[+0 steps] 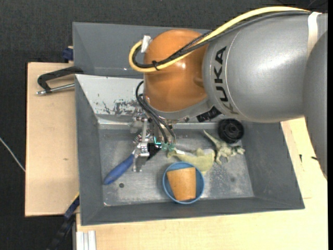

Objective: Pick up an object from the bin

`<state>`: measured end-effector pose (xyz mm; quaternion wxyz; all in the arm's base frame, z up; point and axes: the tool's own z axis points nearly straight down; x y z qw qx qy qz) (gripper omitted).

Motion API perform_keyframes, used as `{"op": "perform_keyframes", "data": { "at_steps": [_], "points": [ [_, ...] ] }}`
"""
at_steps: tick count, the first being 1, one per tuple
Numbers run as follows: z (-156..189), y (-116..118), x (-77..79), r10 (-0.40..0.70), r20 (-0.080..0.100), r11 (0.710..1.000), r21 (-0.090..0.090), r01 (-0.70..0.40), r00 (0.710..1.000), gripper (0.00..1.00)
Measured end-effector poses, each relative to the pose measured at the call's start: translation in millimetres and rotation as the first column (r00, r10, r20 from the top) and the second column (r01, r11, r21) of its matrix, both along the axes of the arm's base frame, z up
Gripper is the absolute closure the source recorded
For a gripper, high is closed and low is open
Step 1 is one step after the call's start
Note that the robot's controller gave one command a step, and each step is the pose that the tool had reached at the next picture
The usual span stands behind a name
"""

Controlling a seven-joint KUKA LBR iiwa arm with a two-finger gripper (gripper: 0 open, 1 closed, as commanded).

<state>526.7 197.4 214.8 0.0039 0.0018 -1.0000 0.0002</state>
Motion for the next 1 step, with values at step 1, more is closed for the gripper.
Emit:
{"op": "perform_keyframes", "data": {
  "at_steps": [1],
  "points": [
    [-131.9, -8.2, -0.4, 0.470, 0.004, 0.883, 0.002, -0.470, 0.883, 0.00]
  ]
}}
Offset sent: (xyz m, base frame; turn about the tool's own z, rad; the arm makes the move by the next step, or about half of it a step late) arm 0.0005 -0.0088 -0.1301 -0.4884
